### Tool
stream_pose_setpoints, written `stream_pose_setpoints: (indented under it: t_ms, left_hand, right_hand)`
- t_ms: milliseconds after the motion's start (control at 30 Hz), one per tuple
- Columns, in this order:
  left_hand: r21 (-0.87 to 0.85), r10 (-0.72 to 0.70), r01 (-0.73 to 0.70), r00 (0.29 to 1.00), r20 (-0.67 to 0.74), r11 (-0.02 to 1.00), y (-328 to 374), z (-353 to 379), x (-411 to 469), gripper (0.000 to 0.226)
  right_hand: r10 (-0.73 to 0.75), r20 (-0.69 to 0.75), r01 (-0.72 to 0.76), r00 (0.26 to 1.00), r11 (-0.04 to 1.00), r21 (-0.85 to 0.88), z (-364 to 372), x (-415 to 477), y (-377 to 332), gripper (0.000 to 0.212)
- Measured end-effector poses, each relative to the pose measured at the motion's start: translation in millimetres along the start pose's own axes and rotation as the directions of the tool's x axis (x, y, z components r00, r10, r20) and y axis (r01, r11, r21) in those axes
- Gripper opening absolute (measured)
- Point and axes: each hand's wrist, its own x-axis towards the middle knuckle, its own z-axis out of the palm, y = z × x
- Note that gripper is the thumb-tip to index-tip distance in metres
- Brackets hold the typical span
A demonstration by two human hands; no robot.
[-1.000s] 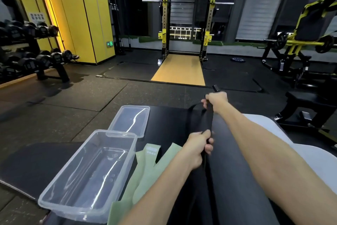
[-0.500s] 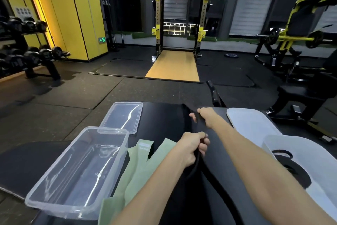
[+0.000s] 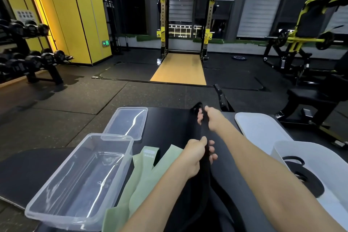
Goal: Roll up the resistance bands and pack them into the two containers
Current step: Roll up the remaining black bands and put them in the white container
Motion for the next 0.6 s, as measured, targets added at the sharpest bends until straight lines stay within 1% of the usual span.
stream_pose_setpoints:
  t_ms: [67,133,233,300,400,433,467,533,600]
  left_hand:
    - [0.017,-0.023,0.023,1.0,0.003,1.0,-4,2,1,0.033]
    - [0.014,-0.015,0.015,1.0,-0.01,1.0,-8,4,2,0.032]
    - [-0.003,0.012,-0.012,1.0,-0.027,1.0,-7,6,5,0.031]
    - [0.012,0.043,-0.042,0.998,-0.045,0.999,-5,10,6,0.03]
    - [-0.008,0.055,-0.056,0.997,-0.056,0.998,-4,16,2,0.028]
    - [-0.011,0.045,-0.046,0.999,-0.022,0.999,-6,16,-1,0.028]
    - [0.002,0.035,-0.035,0.999,0.034,0.999,-10,14,-6,0.028]
    - [0.076,0.013,-0.025,0.988,0.153,0.997,-22,5,-14,0.027]
    - [0.17,-0.017,-0.023,0.973,0.229,0.985,-31,-6,-22,0.03]
  right_hand:
    - [0.09,0.01,-0.089,0.996,0.994,-0.064,-14,-3,15,0.021]
    - [0.138,0.049,-0.133,0.989,0.987,-0.091,-24,-12,27,0.016]
    - [0.171,0.097,-0.156,0.98,0.977,-0.142,-29,-30,32,0.021]
    - [0.222,0.117,-0.198,0.968,0.963,-0.184,-32,-41,30,0.026]
    - [0.294,0.08,-0.242,0.952,0.889,-0.388,-31,-65,24,0.034]
    - [0.284,0.073,-0.236,0.956,0.894,-0.38,-29,-70,22,0.034]
    - [0.246,0.075,-0.214,0.966,0.929,-0.301,-26,-73,19,0.032]
    - [0.124,0.069,-0.113,0.99,0.984,-0.137,-22,-70,11,0.029]
    - [0.059,0.041,-0.058,0.997,0.997,-0.043,-18,-68,5,0.03]
